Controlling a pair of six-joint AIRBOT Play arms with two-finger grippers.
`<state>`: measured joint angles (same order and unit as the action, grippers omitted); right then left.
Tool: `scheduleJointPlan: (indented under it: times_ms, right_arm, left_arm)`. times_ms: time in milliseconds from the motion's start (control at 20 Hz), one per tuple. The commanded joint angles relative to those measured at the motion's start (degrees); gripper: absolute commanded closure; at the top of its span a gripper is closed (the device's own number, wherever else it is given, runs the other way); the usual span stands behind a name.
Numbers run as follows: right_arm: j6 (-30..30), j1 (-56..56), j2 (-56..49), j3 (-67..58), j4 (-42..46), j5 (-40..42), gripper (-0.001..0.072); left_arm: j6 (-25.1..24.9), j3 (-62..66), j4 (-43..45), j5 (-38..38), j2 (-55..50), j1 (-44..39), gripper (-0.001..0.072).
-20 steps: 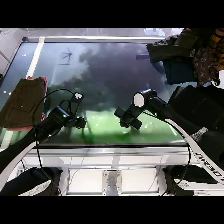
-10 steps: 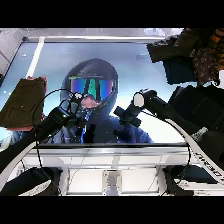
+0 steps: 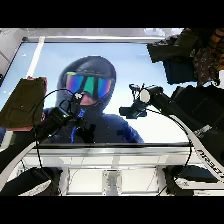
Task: Fold the clothes and pants, and hang the long-sleeved shirts on hangers.
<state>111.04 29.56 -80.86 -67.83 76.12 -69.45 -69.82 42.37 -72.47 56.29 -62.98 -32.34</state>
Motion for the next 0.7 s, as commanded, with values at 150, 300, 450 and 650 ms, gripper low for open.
scheduleJointPlan:
  times_ms: [150,300,450,650]
  right_arm:
    - [-12.5,-0.6,0.0,0.0,0.9,0.0,0.0696]
    - [-12.8,-0.6,0.0,0.0,0.9,0.3,0.0696]
    - [-12.8,-0.6,0.0,0.0,0.9,0.8,0.0696]
    - [-13.1,-0.6,0.0,0.0,1.3,1.2,0.0696]
  left_arm:
    - [0.0,0.0,0.3,-2.5,0.0,0.0,0.0234]
    - [0.0,0.0,0.4,-3.0,0.0,0.0,0.0234]
    - [-0.1,0.0,2.4,-2.6,-0.2,0.3,0.0234]
    - [7.8,0.0,22.1,4.5,0.3,9.2,0.0082]
